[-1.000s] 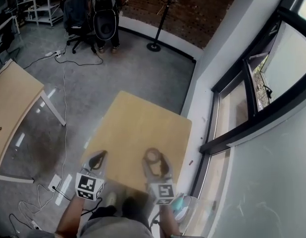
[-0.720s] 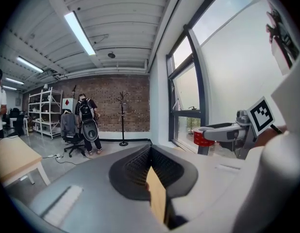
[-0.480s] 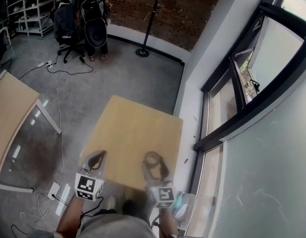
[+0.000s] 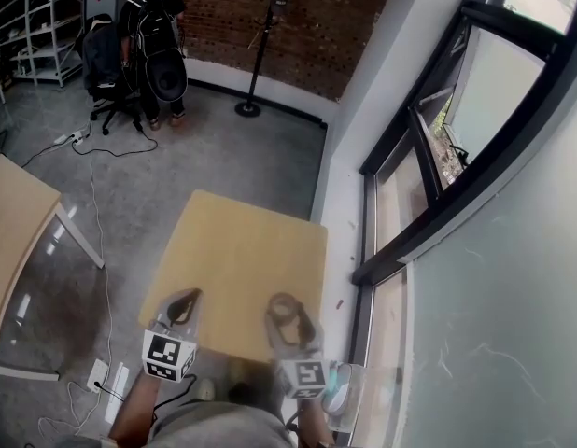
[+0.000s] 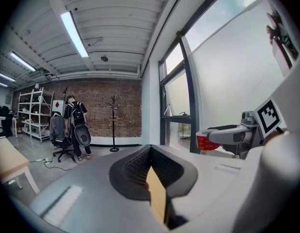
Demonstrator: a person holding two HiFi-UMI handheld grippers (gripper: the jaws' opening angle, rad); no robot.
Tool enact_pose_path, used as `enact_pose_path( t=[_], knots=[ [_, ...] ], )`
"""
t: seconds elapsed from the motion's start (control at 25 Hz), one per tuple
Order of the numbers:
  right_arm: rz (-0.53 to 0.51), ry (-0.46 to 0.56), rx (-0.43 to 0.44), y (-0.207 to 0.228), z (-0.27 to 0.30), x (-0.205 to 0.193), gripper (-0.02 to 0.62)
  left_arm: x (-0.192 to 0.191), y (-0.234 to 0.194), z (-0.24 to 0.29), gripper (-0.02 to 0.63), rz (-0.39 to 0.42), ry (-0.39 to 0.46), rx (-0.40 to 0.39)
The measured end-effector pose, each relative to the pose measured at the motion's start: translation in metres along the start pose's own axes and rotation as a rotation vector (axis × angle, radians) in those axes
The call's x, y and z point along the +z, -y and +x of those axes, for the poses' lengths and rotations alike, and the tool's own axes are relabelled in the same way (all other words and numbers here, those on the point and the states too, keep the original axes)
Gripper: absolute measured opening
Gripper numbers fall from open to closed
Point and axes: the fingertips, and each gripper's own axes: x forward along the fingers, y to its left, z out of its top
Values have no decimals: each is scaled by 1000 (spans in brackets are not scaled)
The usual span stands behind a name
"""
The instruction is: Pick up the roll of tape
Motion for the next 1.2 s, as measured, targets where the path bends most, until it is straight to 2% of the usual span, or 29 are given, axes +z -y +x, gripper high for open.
enact_pose_path(
  t=[0.44,1.2],
  knots=[
    [9,48,-40,17,-2,13,305,8,8,19,-2,10,15,-33],
    [24,58,-34,11,4,15,302,6,-1,17,-2,20,6,-33]
  ],
)
